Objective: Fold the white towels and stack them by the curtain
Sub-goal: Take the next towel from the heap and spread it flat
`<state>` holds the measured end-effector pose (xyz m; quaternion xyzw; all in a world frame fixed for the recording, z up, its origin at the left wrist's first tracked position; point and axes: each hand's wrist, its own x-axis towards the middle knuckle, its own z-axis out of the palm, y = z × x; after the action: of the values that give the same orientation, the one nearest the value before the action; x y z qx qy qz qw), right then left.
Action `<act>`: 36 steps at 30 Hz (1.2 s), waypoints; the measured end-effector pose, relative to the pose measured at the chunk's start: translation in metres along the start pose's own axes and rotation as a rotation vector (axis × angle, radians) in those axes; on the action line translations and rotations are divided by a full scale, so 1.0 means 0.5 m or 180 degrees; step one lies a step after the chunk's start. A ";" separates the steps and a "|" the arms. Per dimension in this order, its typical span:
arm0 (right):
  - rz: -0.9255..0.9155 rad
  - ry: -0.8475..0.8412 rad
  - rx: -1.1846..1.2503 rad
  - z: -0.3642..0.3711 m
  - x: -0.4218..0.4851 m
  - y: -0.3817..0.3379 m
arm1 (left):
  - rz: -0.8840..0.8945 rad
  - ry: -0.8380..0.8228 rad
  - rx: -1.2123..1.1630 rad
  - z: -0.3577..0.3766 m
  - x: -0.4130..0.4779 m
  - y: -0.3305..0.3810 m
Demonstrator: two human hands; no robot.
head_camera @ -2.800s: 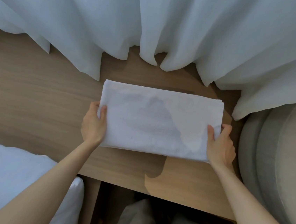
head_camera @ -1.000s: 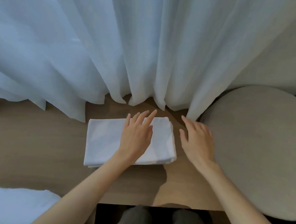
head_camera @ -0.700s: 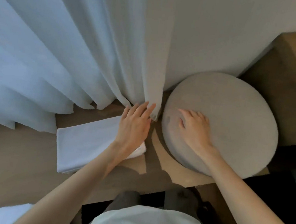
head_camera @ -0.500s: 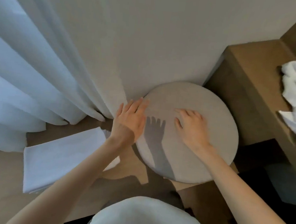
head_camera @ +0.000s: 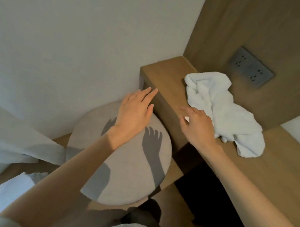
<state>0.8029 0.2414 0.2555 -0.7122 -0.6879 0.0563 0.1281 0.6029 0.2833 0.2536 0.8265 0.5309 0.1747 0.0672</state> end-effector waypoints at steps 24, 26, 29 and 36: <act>0.1891 -0.0160 0.0115 -0.033 -0.124 0.379 | 0.1458 -0.0824 -0.0747 0.220 0.179 0.292; 0.1885 -0.0379 0.0202 -0.007 -0.109 0.428 | 0.1428 -0.0922 -0.0703 0.265 0.200 0.321; 0.1803 -0.0731 0.0312 0.031 -0.090 0.494 | 0.1450 -0.1312 -0.0442 0.336 0.225 0.363; 0.1082 -0.0992 -0.0004 0.061 -0.085 0.576 | 0.1322 -0.1474 0.0390 0.438 0.224 0.438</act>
<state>1.0713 0.1963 0.1473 -0.8007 -0.5695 0.1859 0.0085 0.9110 0.3069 0.1393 0.9376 0.3309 -0.0405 0.0993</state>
